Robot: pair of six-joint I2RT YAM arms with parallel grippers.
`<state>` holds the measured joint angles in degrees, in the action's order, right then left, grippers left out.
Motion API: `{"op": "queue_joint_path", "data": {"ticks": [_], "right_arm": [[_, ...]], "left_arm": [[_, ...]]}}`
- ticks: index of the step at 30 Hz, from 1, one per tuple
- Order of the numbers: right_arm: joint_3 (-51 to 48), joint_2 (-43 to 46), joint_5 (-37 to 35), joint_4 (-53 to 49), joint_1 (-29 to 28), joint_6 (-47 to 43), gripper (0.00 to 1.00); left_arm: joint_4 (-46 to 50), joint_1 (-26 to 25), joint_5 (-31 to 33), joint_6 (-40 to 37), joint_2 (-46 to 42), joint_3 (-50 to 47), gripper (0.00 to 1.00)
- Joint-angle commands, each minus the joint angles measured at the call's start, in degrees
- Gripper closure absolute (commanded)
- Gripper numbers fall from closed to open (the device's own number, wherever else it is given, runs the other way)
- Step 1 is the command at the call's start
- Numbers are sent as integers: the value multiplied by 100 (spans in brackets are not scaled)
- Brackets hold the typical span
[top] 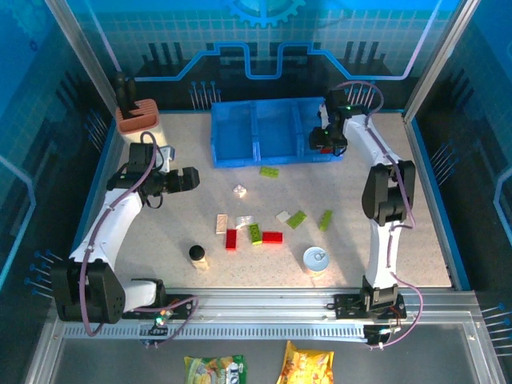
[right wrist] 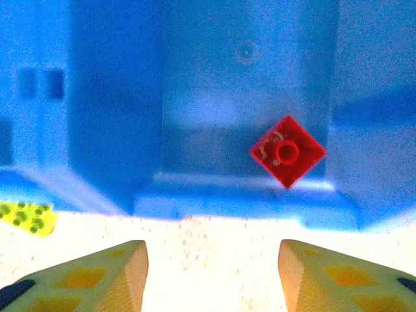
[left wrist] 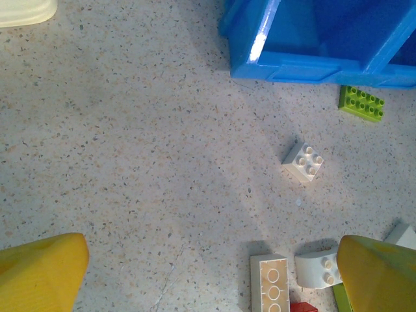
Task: Sort the legos into containers by color
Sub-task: Place the lego in the container, then pick up the lego from the top-center of the table.
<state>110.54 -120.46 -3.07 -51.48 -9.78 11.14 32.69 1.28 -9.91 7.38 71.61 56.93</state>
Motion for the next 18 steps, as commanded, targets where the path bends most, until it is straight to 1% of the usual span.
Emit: {"op": "queue_joint_path", "data": {"ticks": [1,6,11,13,18], "right_arm": [[-773,755,-15,439,-156,504,44],[-2066,1490,124,1318,-385,1251,40],[-2850,1789,-58,1992,-848,1753,38],[-3004,1787,-289,2160,-1097,1913,37],[-3111,1538,-1226,2380,-1739,2435,33]], "left_arm": [[-17,33,-19,-27,-148,-32,1],[-17,34,-63,-26,-137,-15,1],[-24,30,-96,0,-126,-16,1],[-26,31,-115,-1,-118,-15,1],[-8,31,-117,-5,-126,-3,1]]}}
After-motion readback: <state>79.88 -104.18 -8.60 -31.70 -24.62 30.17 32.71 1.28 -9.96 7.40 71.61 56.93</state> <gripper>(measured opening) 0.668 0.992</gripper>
